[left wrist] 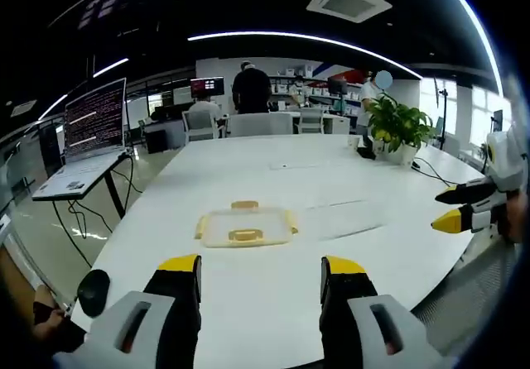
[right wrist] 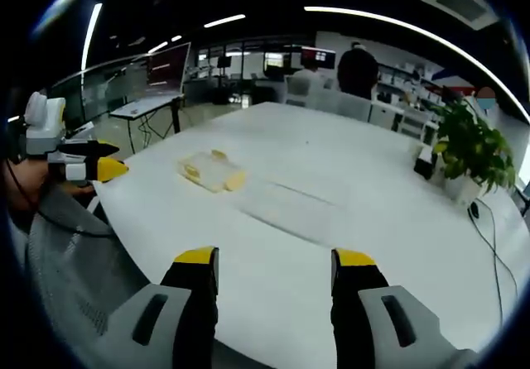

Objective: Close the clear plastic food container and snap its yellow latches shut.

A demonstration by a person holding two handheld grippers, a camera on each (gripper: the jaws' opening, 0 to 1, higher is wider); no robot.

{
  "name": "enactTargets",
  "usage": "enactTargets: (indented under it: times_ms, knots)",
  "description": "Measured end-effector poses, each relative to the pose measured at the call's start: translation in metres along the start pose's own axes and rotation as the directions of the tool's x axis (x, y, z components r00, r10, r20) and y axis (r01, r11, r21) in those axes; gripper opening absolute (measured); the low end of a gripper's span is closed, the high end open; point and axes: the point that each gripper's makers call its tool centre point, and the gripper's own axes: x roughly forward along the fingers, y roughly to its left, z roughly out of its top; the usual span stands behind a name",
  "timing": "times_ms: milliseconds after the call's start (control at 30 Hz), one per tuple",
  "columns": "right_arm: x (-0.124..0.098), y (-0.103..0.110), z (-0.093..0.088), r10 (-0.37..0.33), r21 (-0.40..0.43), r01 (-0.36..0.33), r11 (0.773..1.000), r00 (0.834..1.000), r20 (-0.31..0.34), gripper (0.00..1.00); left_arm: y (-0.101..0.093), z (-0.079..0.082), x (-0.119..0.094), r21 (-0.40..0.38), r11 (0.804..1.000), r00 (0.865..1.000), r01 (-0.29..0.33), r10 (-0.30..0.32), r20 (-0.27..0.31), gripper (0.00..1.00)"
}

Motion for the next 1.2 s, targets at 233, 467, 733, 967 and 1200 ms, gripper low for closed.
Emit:
enactTargets:
  times_ms: [233, 467, 733, 967, 1200]
  knots:
    - [0.0004, 0.0008, -0.0002, 0.003, -0.003, -0.003, 1.000, 1.000, -0.002, 0.52, 0.0002, 0.0001, 0.0001, 0.000, 1.000, 1.000, -0.001, 0.001, 0.000, 0.53]
    - [0.0003, 0.0009, 0.0000, 0.003, -0.005, -0.003, 1.000, 1.000, -0.001, 0.51, 0.0000, -0.0001, 0.0002, 0.001, 1.000, 1.000, 0.000, 0.000, -0.001, 0.52]
    - [0.0004, 0.0009, 0.0001, 0.003, -0.007, -0.003, 1.000, 1.000, -0.001, 0.51, -0.0003, -0.0002, 0.0003, 0.003, 1.000, 1.000, -0.001, 0.001, -0.002, 0.52]
    - [0.0004, 0.0009, 0.0002, 0.002, -0.007, -0.002, 1.000, 1.000, 0.000, 0.51, -0.0002, -0.0001, 0.0001, 0.003, 1.000, 1.000, -0.001, 0.001, -0.001, 0.52]
    - [0.0004, 0.0010, 0.0000, 0.003, -0.009, -0.003, 1.000, 1.000, -0.001, 0.51, -0.0002, -0.0003, 0.0000, 0.005, 1.000, 1.000, -0.001, 0.001, -0.002, 0.52]
